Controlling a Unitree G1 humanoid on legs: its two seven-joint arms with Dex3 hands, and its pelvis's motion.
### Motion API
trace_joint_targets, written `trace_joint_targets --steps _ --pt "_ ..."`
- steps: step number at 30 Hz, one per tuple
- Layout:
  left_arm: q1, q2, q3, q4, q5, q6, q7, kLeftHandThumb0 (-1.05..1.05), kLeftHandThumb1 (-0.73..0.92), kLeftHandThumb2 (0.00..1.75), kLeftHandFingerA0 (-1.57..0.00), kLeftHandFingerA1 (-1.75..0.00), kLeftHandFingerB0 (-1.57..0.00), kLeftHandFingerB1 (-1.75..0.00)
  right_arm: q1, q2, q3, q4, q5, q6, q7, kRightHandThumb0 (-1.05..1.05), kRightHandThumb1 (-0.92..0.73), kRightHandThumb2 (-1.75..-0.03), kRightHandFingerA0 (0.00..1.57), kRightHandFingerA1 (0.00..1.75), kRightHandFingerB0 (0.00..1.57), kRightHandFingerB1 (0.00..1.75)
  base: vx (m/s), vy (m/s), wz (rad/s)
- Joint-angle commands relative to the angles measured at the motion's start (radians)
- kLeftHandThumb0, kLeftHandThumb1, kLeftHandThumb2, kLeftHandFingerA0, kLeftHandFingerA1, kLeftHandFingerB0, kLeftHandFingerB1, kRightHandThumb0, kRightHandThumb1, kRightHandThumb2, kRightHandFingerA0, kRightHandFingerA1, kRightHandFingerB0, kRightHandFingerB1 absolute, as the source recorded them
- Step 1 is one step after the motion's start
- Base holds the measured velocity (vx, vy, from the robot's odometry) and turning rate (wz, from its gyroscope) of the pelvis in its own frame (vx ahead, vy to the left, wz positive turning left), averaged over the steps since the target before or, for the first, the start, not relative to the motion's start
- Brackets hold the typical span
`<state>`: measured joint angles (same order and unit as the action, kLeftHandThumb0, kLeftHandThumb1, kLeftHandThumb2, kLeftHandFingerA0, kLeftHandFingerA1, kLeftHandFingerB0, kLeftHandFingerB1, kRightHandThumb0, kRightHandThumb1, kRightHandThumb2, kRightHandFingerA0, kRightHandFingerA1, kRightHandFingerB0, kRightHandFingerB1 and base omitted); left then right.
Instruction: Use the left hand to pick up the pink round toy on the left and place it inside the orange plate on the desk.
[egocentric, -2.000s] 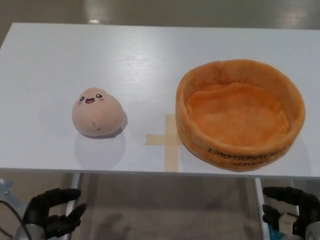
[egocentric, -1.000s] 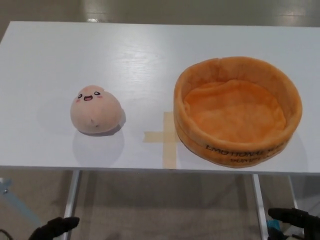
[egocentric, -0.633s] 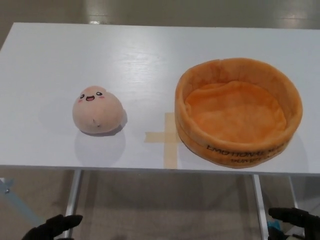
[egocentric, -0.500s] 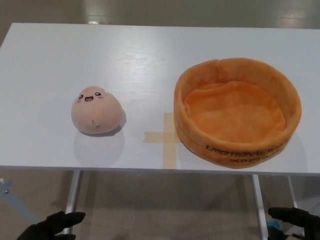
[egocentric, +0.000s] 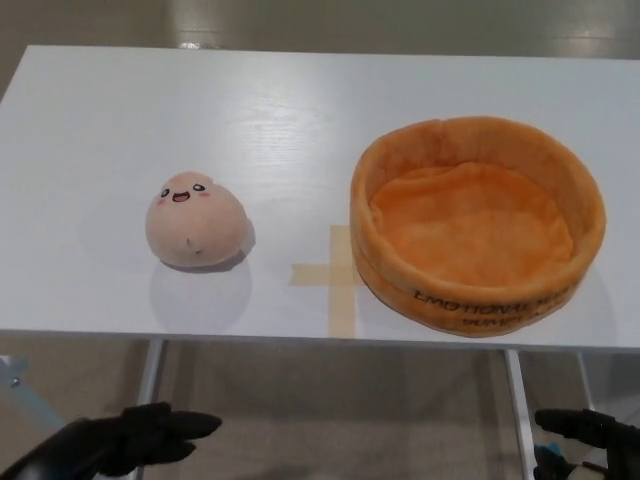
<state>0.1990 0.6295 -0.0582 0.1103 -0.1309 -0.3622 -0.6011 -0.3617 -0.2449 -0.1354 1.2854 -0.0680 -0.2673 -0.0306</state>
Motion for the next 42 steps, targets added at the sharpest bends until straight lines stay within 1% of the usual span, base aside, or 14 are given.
trace_joint_targets --steps 1,2,7,13,14,20,23,28,31,32,37,38,39,42 --pt "0.014 0.136 0.07 -0.387 -0.487 0.073 -0.369 -0.39 0.59 0.59 -0.23 -0.3 -0.29 -0.32 -0.005 -0.006 -0.002 0.005 0.001 0.003 -0.009 -0.19 -0.6 -0.57 0.78 0.59 0.66 0.49 0.0 0.0 0.0" --pt "-0.011 0.124 0.092 -0.413 -0.527 0.081 -0.35 -0.29 0.58 0.58 -0.2 -0.31 -0.26 -0.3 -0.006 -0.006 -0.004 0.005 0.003 0.004 -0.007 -0.19 -0.59 -0.57 0.8 0.62 0.67 0.51 0.0 0.0 0.0" --pt "-0.093 0.091 0.159 -0.474 -0.581 0.112 -0.255 -0.34 0.52 0.63 -0.19 -0.35 -0.19 -0.32 -0.008 -0.007 -0.004 0.005 0.004 0.002 -0.001 -0.19 -0.59 -0.57 0.8 0.62 0.67 0.51 0.0 0.0 0.0" --pt "-0.307 0.015 0.188 -0.389 -0.364 0.058 -0.079 -0.28 0.5 0.55 -0.11 -0.29 -0.18 -0.28 -0.007 -0.005 -0.008 0.007 0.008 -0.001 0.001 -0.19 -0.59 -0.57 0.77 0.62 0.66 0.51 0.0 0.0 0.0" --pt "-0.399 -0.015 0.18 -0.3 -0.187 0.013 0.003 -0.19 0.46 0.54 -0.13 -0.29 -0.22 -0.29 -0.006 -0.005 -0.003 0.006 0.004 0.002 -0.001 -0.19 -0.6 -0.57 0.79 0.61 0.66 0.5 0.0 0.0 0.0" --pt "-0.551 -0.052 0.148 -0.063 0.015 -0.085 0.058 -0.06 0.48 0.54 -0.02 -0.26 -0.17 -0.28 -0.009 -0.006 -0.004 0.007 0.004 0.006 -0.003 -0.19 -0.59 -0.57 0.81 0.64 0.68 0.51 0.0 0.0 0.0" --pt "-0.62 -0.042 0.115 0.053 0.156 -0.133 0.127 -0.11 0.43 0.68 0.0 -0.17 -0.08 -0.34 -0.007 -0.008 -0.003 0.006 0.004 0.006 0.0 -0.19 -0.59 -0.57 0.81 0.64 0.68 0.51 0.0 0.0 0.0" --pt "-0.708 -0.02 0.055 0.175 0.336 -0.141 0.247 -0.15 0.39 0.67 0.0 -0.14 -0.08 -0.34 -0.008 -0.01 0.001 0.006 -0.001 0.007 -0.004 -0.19 -0.59 -0.57 0.81 0.63 0.68 0.5 0.0 0.0 0.0" --pt "-0.784 0.009 -0.03 0.274 0.513 -0.099 0.374 -0.27 0.37 0.64 0.0 -0.02 -0.06 -0.29 -0.009 -0.003 -0.007 0.006 0.009 0.005 -0.001 -0.19 -0.59 -0.57 0.8 0.65 0.68 0.52 0.0 0.0 0.0" --pt "-0.811 0.014 -0.063 0.308 0.553 -0.078 0.395 -0.32 0.24 0.58 0.0 -0.02 -0.05 -0.24 -0.009 -0.003 -0.005 0.007 0.006 0.007 -0.004 -0.19 -0.59 -0.57 0.81 0.63 0.68 0.51 0.0 0.0 0.0" --pt "-0.868 0.014 -0.15 0.4 0.628 -0.031 0.44 -0.38 0.31 0.63 0.0 0.0 -0.08 -0.26 -0.01 -0.005 0.002 0.007 -0.002 0.007 -0.008 -0.19 -0.59 -0.57 0.81 0.63 0.68 0.51 0.0 0.0 0.0" --pt "-0.875 0.012 -0.161 0.42 0.636 -0.034 0.451 -0.35 0.36 0.52 0.0 -0.04 -0.08 -0.27 -0.009 -0.005 0.002 0.007 -0.001 0.005 -0.005 -0.18 -0.6 -0.57 0.8 0.63 0.68 0.51 0.0 0.0 0.0" --pt "-0.881 0.008 -0.176 0.443 0.644 -0.029 0.461 -0.38 0.31 0.64 0.0 -0.02 -0.08 -0.27 -0.009 -0.005 0.001 0.006 0.0 0.005 -0.003 -0.18 -0.59 -0.57 0.8 0.63 0.68 0.51 0.0 0.0 0.0" --pt "-0.902 -0.004 -0.225 0.509 0.674 -0.012 0.494 -0.4 0.32 0.64 0.0 0.0 -0.08 -0.24 -0.01 -0.006 0.001 0.006 0.001 0.007 -0.001 -0.18 -0.59 -0.57 0.8 0.63 0.68 0.51 0.0 0.0 0.0"
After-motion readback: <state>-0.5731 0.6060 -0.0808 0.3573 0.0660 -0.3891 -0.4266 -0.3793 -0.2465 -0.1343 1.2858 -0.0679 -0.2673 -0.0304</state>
